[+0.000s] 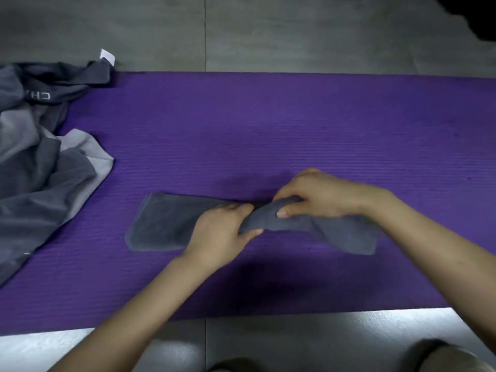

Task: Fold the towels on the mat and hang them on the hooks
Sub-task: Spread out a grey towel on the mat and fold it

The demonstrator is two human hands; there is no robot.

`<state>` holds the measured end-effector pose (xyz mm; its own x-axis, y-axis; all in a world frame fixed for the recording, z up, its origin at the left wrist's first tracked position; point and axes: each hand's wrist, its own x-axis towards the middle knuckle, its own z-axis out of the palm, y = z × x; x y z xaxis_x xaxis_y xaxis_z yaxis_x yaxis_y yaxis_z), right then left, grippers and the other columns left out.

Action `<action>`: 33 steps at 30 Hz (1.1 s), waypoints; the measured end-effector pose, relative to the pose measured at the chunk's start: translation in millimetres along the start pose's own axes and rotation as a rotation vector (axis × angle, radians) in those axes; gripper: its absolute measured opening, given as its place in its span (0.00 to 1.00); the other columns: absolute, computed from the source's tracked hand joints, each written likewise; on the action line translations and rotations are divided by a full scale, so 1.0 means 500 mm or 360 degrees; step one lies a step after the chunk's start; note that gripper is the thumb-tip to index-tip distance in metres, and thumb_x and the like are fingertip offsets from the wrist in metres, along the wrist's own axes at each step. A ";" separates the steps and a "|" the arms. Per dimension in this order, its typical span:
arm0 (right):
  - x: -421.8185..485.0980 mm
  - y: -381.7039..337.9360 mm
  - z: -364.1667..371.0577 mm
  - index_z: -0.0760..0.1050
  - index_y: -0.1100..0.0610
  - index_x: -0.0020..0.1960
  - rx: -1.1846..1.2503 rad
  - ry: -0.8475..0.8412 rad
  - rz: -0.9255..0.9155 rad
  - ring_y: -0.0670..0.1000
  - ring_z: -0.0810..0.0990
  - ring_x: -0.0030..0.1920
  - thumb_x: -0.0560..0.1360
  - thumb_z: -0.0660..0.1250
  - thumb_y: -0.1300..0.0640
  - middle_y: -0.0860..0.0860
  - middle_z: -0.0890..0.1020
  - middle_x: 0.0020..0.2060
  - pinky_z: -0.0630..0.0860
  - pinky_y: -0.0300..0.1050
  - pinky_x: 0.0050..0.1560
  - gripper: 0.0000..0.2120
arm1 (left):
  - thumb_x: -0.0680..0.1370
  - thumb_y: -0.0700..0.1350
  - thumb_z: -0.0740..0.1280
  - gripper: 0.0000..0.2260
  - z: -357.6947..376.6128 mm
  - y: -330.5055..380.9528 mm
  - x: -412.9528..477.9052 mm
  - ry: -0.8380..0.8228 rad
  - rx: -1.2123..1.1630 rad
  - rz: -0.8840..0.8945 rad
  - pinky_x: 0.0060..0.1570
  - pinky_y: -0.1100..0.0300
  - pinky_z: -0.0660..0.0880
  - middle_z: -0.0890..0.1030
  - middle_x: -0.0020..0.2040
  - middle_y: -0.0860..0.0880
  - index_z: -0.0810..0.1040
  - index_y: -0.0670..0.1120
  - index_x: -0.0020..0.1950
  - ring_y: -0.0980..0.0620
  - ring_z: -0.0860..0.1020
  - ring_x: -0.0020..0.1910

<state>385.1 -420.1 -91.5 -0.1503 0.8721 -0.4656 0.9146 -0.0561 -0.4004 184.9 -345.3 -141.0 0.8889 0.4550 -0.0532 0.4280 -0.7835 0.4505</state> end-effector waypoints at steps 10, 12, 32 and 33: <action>-0.035 -0.043 -0.034 0.80 0.54 0.44 0.0621 0.1474 0.0489 0.49 0.80 0.44 0.75 0.66 0.49 0.47 0.82 0.39 0.75 0.48 0.50 0.08 | 0.72 0.46 0.70 0.10 -0.138 -0.008 0.033 -0.0557 -0.1566 -0.0520 0.47 0.64 0.77 0.84 0.47 0.51 0.79 0.45 0.52 0.56 0.82 0.47; -0.052 -0.057 0.013 0.78 0.52 0.46 0.0677 0.1538 0.0808 0.50 0.78 0.40 0.75 0.63 0.44 0.46 0.80 0.35 0.74 0.46 0.45 0.13 | 0.71 0.47 0.70 0.13 -0.136 -0.002 0.027 -0.0430 -0.1720 -0.0609 0.47 0.63 0.78 0.84 0.48 0.50 0.79 0.45 0.54 0.53 0.82 0.49; -0.036 -0.181 0.024 0.66 0.45 0.69 0.2308 0.1408 0.0681 0.45 0.80 0.49 0.73 0.70 0.50 0.51 0.81 0.51 0.78 0.38 0.53 0.26 | 0.77 0.42 0.65 0.09 -0.164 0.060 -0.046 0.0297 -0.2156 -0.0726 0.42 0.65 0.77 0.84 0.50 0.48 0.78 0.44 0.56 0.53 0.82 0.50; -0.037 -0.185 0.022 0.68 0.43 0.68 0.2133 0.1420 0.0633 0.45 0.79 0.43 0.75 0.67 0.51 0.51 0.80 0.44 0.77 0.34 0.48 0.22 | 0.75 0.43 0.67 0.09 -0.162 0.052 -0.048 0.0384 -0.1949 -0.0719 0.43 0.64 0.77 0.84 0.49 0.49 0.79 0.44 0.54 0.52 0.82 0.50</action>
<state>299.4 -436.4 -54.4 0.6794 0.6611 -0.3183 -0.1819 -0.2684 -0.9460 161.6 -342.2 -55.9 0.6027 0.7361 -0.3082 0.1404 0.2824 0.9490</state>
